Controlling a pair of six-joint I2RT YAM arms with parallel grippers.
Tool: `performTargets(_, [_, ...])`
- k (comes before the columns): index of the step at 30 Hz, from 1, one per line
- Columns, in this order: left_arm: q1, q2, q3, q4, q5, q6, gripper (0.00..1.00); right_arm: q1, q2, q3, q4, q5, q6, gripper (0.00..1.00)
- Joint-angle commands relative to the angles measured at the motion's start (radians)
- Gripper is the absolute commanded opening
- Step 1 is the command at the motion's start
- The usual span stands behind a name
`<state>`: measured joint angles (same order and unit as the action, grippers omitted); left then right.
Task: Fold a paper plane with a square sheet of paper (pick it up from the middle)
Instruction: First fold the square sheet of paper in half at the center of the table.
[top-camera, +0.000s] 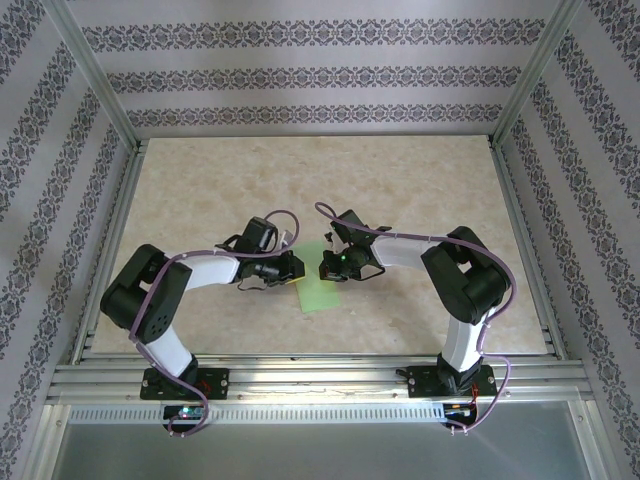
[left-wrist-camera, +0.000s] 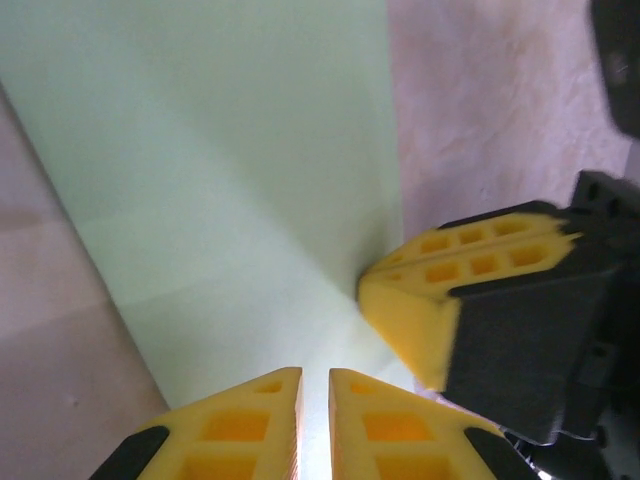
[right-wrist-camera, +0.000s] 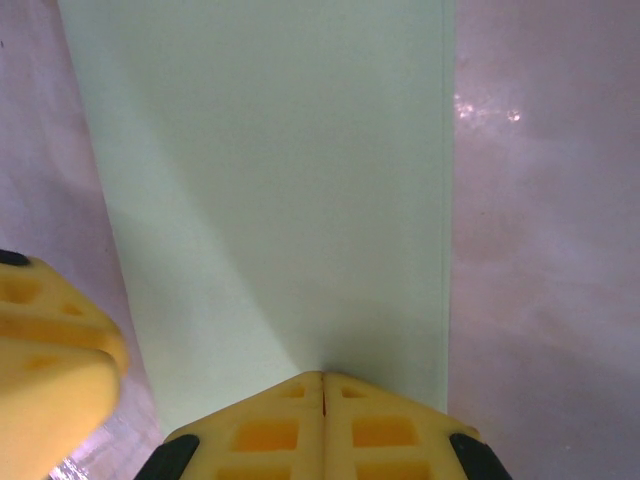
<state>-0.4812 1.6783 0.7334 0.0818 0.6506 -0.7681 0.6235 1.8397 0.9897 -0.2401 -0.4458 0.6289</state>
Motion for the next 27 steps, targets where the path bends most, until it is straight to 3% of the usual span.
performTargets(1, [-0.01,0.026,-0.033,0.042,-0.02,-0.021,0.14,-0.007,0.044,-0.062,-0.147,0.083,0.005,0.0])
performTargets(7, [-0.008,0.048,-0.098,0.066,-0.029,-0.024,0.13,-0.006,0.043,-0.067,-0.145,0.084,0.006,0.0])
performTargets(19, [-0.034,-0.103,-0.029,-0.161,-0.085,0.023,0.14,-0.005,0.05,-0.058,-0.146,0.084,0.011,0.0])
performTargets(27, [-0.092,-0.083,-0.006,-0.078,-0.046,-0.052,0.14,-0.003,0.055,-0.058,-0.144,0.084,0.016,0.0])
